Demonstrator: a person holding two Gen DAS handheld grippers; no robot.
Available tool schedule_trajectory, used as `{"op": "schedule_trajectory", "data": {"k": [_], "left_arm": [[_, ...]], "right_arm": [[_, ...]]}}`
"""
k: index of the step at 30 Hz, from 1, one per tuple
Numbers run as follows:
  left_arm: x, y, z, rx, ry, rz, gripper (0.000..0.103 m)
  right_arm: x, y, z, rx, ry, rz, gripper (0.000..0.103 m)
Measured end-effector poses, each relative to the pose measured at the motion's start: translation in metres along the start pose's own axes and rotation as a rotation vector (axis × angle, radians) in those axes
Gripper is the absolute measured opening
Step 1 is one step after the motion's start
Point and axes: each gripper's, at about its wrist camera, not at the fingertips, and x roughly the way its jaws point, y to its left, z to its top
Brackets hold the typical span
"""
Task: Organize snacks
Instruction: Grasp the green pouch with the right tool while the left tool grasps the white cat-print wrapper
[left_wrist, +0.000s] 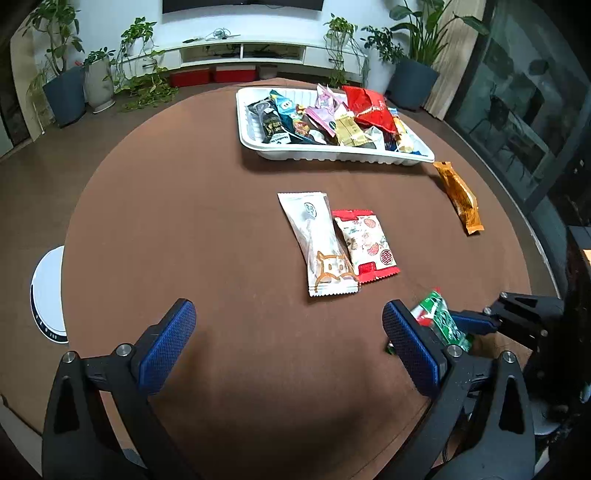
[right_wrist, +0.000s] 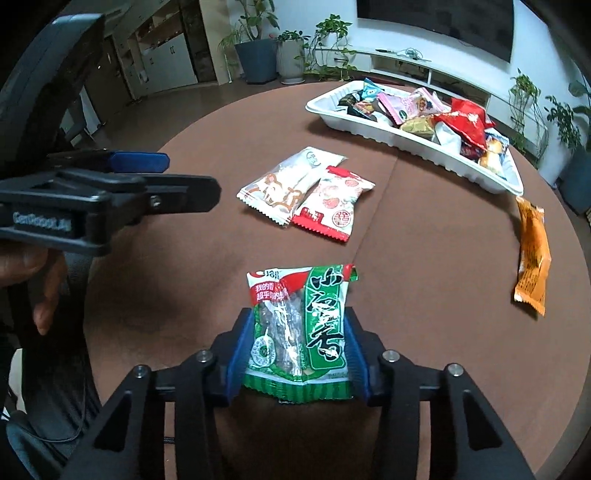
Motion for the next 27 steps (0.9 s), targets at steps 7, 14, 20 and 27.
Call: {"op": "schedule_trajectory", "data": {"k": [7,14,20,27], "left_arm": [[0.020,-0.012,0.024,0.039,0.013,0.015,0.097],[0.056,-0.010,0.053,0.053,0.080,0.052,0.067],[0.081,-0.013,0.058,0.082,0.142,0.057,0.068],[0.092,-0.019,0.064,0.123,0.150,0.068,0.066]], "right_arm": [[-0.015,-0.003,-0.015,0.075,-0.008,-0.002,0.036],[-0.025,-0.006,-0.026,0.102,-0.016,-0.018,0.033],[-0.026,-0.006,-0.028,0.108,-0.019,-0.015,0.033],[-0.025,-0.007,-0.027,0.116,-0.020,-0.010,0.033]]}}
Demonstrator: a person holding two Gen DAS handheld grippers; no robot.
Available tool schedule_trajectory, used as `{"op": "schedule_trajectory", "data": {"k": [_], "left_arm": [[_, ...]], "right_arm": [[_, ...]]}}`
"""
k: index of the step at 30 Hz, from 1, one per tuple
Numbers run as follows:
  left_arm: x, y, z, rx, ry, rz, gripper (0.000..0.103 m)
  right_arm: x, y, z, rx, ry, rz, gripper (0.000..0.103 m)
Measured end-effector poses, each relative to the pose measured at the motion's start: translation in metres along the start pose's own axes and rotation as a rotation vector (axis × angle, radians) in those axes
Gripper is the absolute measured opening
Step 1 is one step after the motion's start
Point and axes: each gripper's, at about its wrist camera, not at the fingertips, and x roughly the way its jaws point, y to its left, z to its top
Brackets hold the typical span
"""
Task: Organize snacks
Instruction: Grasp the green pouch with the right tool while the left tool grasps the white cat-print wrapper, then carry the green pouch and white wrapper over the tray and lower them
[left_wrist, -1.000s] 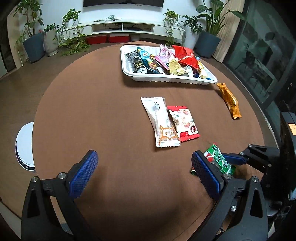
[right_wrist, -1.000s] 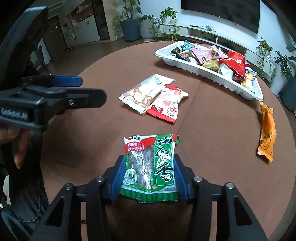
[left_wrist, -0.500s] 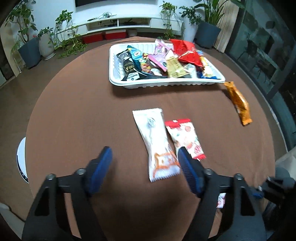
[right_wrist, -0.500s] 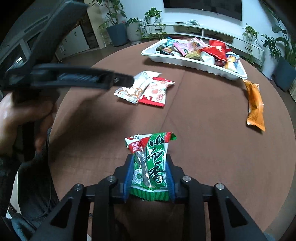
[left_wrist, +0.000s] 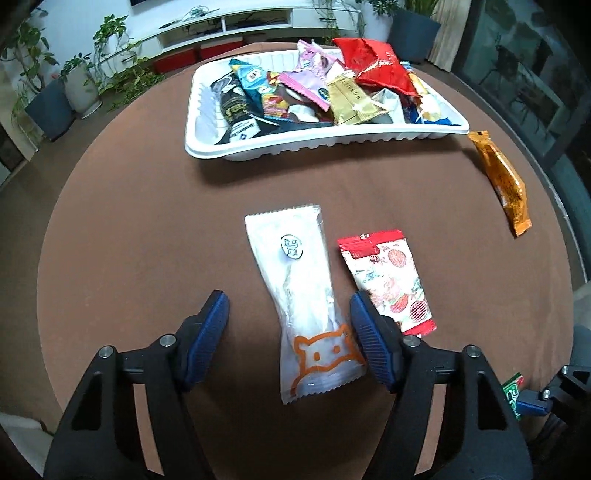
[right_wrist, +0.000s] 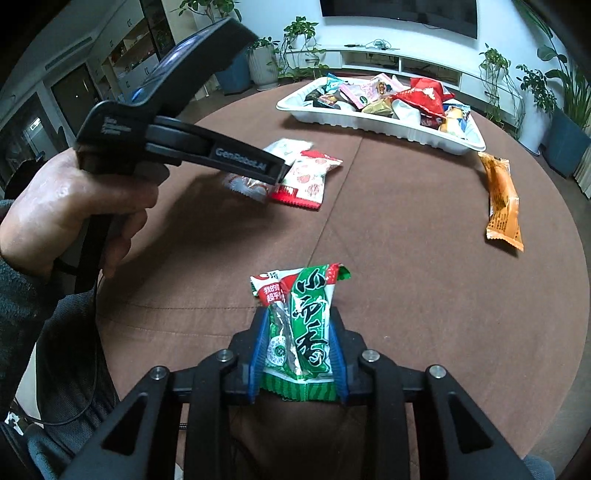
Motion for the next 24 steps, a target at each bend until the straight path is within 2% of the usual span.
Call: {"op": "schedule_trajectory", "data": {"k": [3,4,5,15,24], "left_arm": [[-0.002,0.000,0.001,0.010,-0.015,-0.009,0.045],[-0.003,0.000,0.001,0.012,-0.016,-0.012,0.033],[-0.004,0.001,0.001,0.014,-0.017,-0.013,0.029],[-0.016,0.002,-0.018,0.020,-0.052,-0.066,0.023],[-0.046,0.019,-0.045,-0.083,-0.112,-0.192,0.023]], "right_arm": [[0.000,-0.001,0.000,0.004,-0.001,0.003,0.032],[0.000,-0.001,0.000,0.006,-0.002,0.005,0.032],[0.000,-0.002,0.001,0.010,-0.003,0.007,0.032],[-0.003,-0.006,0.000,0.058,-0.010,0.027,0.028],[-0.011,-0.023,0.005,0.159,-0.036,0.083,0.027]]}}
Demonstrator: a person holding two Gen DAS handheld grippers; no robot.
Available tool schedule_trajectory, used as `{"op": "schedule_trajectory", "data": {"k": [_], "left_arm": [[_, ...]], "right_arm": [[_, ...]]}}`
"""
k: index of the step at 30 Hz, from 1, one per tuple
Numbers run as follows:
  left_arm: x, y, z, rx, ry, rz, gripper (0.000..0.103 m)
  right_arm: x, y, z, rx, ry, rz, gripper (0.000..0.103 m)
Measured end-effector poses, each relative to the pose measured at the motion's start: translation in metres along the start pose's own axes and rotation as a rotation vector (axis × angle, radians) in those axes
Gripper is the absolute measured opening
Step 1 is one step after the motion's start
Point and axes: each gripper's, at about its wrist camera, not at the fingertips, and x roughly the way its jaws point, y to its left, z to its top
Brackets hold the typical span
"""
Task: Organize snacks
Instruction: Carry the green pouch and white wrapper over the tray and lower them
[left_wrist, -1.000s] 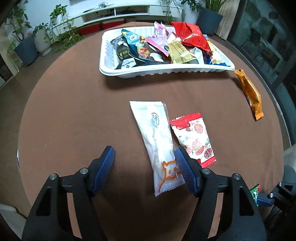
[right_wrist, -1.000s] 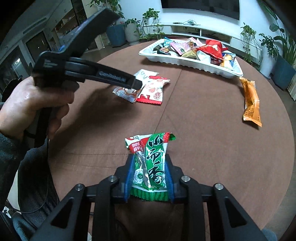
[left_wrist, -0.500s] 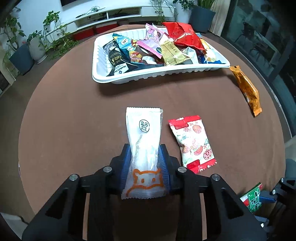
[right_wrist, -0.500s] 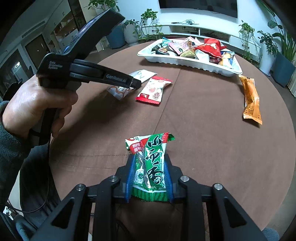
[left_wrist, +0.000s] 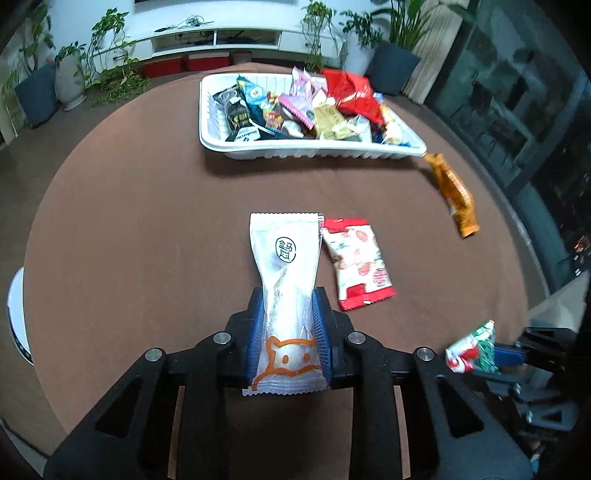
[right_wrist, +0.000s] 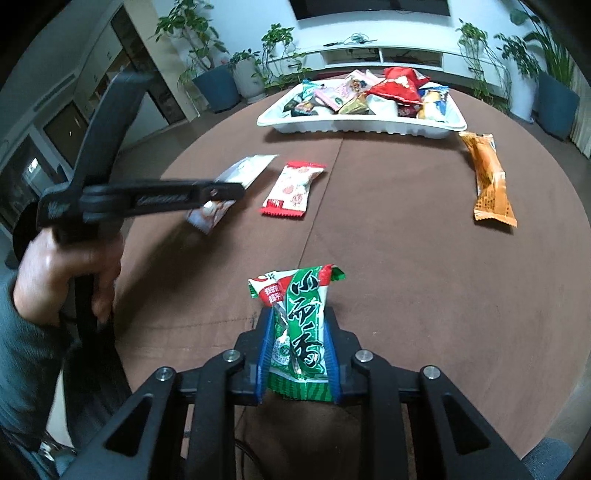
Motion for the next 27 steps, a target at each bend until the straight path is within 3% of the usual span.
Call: {"op": "schedule_trajectory", "data": {"k": [7,12,19,22,27], "left_arm": [[-0.024,0.007,0.020,-0.070,-0.064,-0.113,0.023],[-0.034,0.014,0.069,-0.070,-0.112,-0.107,0.023],[-0.026,0.021,0.150,-0.057,-0.159,-0.068,0.023],[-0.008,0.024,0.184,-0.061,-0.154,-0.044,0.023],[0.024,0.019,0.214,-0.026,-0.134,-0.011,0.023]], "right_arm": [[-0.023,-0.040,0.022,0.139,-0.065,0.017,0.027],[-0.052,-0.081,0.055,0.223,-0.147,-0.041,0.027],[-0.066,-0.102,0.144,0.217,-0.243,-0.068,0.027],[-0.050,-0.093,0.196,0.174,-0.256,-0.060,0.027],[-0.008,-0.085,0.254,0.144,-0.228,-0.052,0.027]]}}
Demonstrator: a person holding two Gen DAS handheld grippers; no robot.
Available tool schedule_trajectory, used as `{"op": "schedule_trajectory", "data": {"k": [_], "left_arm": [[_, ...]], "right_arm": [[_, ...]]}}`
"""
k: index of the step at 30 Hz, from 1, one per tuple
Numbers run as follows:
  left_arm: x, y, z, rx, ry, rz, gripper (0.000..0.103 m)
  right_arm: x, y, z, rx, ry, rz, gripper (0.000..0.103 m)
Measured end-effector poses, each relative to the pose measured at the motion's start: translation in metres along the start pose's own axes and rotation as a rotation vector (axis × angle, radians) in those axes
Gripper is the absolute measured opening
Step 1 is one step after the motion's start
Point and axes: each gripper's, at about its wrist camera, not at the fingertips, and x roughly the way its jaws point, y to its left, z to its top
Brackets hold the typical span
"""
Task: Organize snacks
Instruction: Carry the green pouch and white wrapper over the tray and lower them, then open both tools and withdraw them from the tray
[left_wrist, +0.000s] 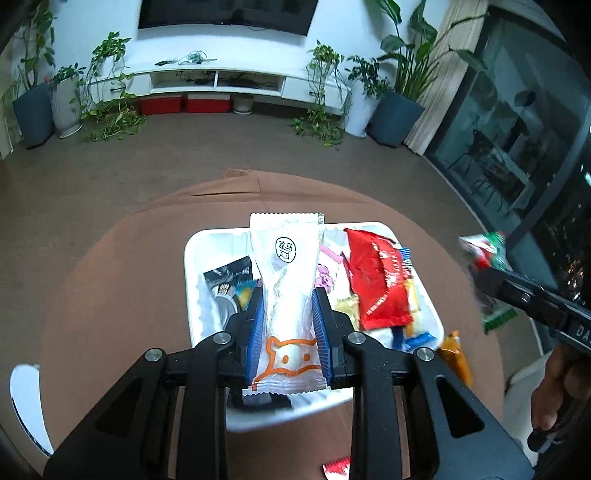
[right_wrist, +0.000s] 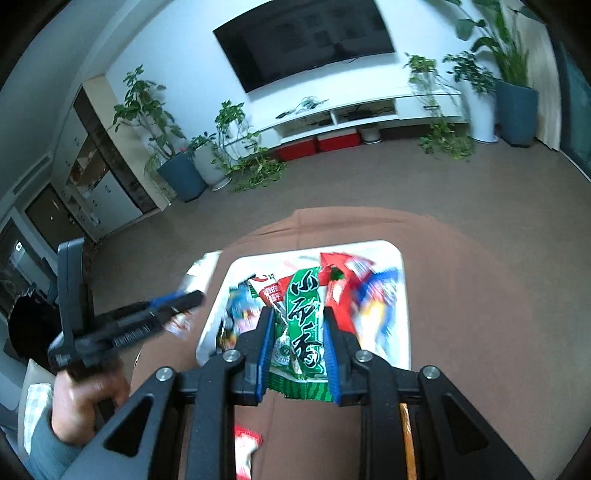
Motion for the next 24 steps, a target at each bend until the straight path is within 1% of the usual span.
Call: {"op": "schedule_trajectory", "data": {"k": [2,6,10,18,21,23,24], "left_arm": [[0.019,0.000,0.005,0.008,0.012,0.007,0.023],[0.043,-0.003,0.006,0.022,0.029,0.017,0.023],[0.066,-0.004,0.000,0.031,0.055,0.018,0.024],[0.092,-0.006,-0.004,0.059,0.070,0.046,0.025],[0.095,-0.003,-0.007,0.045,0.067,0.035,0.026],[0.096,-0.002,-0.007,0.044,0.064,0.035,0.027],[0.097,-0.001,-0.006,0.044,0.063,0.037,0.028]], "right_arm": [[0.028,0.003,0.009,0.003,0.036,-0.001,0.027],[0.068,0.005,0.015,-0.009,0.083,-0.031,0.027],[0.093,0.007,0.015,-0.011,0.112,-0.045,0.027],[0.124,0.007,0.007,-0.020,0.164,-0.062,0.027],[0.129,0.004,0.006,-0.006,0.167,-0.068,0.030],[0.127,0.004,0.006,-0.016,0.161,-0.071,0.031],[0.127,0.004,0.006,-0.020,0.158,-0.072,0.032]]}}
